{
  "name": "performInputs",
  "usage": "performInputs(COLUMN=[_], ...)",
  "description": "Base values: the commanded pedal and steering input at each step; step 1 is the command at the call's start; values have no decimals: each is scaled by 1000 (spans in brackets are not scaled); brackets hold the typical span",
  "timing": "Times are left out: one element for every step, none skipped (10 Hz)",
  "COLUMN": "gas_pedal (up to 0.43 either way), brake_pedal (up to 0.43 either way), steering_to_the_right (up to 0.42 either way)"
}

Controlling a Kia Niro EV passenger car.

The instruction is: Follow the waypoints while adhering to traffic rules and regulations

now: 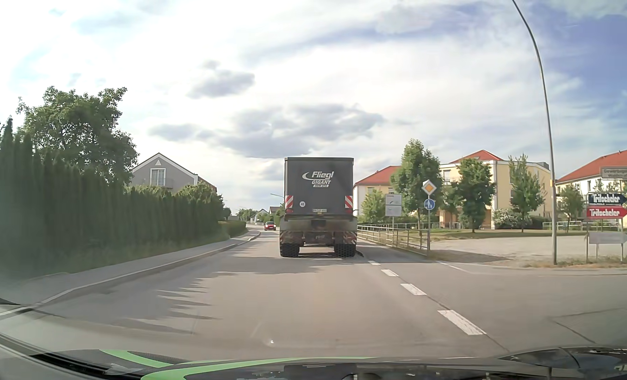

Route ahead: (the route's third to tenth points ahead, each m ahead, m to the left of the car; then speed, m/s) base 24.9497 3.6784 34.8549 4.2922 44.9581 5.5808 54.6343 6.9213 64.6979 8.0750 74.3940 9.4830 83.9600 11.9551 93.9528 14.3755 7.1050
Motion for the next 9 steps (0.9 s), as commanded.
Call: performInputs(gas_pedal=[228, 228, 220, 209, 209, 209, 209, 209, 209], brake_pedal=[0, 0, 0, 0, 0, 0, 0, 0, 0], steering_to_the_right=[-10, -10, -10, -10, -10, -10, -10, -9, -10])
